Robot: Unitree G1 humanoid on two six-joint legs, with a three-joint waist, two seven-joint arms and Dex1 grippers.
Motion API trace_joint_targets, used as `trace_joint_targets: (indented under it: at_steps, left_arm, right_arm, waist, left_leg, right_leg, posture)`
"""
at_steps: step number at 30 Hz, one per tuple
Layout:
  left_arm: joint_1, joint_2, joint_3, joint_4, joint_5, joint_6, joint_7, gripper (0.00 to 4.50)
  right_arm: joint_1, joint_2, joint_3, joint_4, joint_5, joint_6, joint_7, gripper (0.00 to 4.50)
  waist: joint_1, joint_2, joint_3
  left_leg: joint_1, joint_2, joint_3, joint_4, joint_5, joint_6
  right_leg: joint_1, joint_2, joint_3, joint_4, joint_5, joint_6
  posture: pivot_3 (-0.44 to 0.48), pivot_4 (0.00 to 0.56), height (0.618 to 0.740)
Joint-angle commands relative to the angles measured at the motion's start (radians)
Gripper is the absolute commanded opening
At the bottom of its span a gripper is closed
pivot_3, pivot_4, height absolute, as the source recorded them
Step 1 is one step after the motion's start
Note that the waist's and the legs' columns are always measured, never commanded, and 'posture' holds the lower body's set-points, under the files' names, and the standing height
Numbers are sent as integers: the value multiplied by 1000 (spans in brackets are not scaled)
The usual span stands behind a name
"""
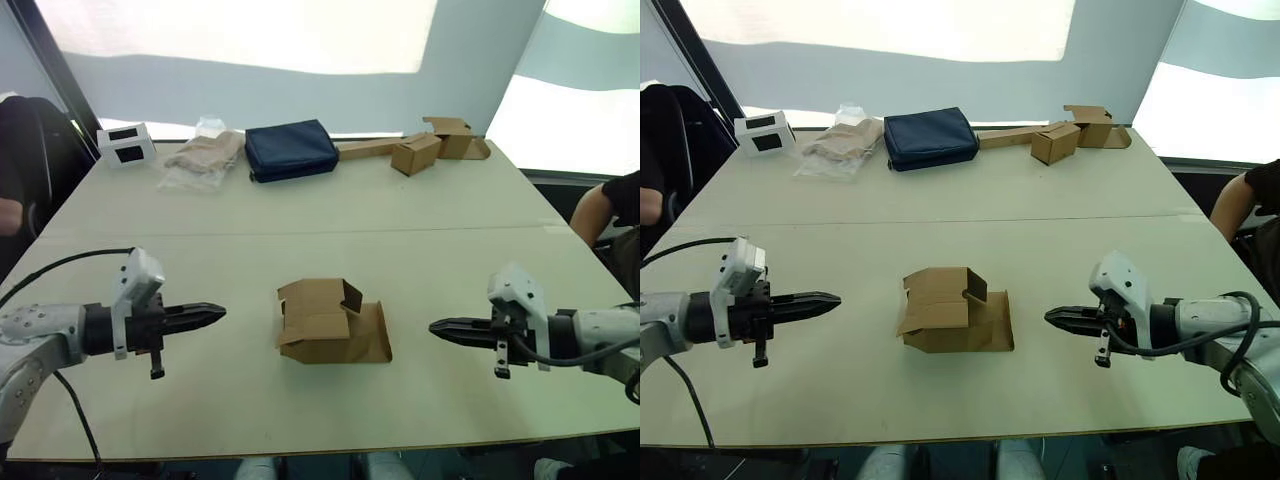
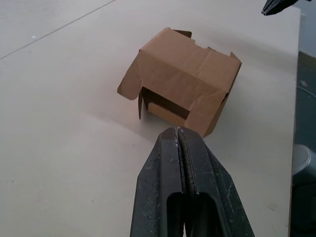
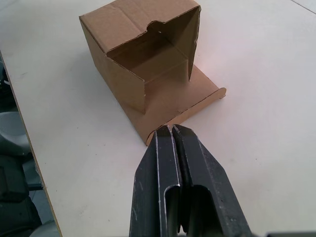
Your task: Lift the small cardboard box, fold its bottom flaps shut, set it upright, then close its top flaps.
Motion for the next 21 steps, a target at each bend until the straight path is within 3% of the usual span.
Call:
trace_joint_targets:
  at_steps: [1, 21]
  left_arm:
    - [-34, 14, 20, -9, -14, 14, 13, 18]
    - [-39, -4, -30, -13, 13, 0, 15, 18]
  right_arm:
    - [-30, 13, 6, -3, -1, -23, 1, 0]
    - [-76, 54, 29, -52, 44, 22, -76, 0]
  waist:
    - [1, 0, 0]
    - [0, 0, 0]
  left_leg:
    - [0, 0, 0, 0, 0, 0]
    - [0, 0, 0, 0, 0, 0]
  right_leg:
    - [0, 0, 0, 0, 0, 0]
    - [0, 0, 0, 0, 0, 0]
  posture:
    - [0, 150, 740]
    - [0, 150, 740]
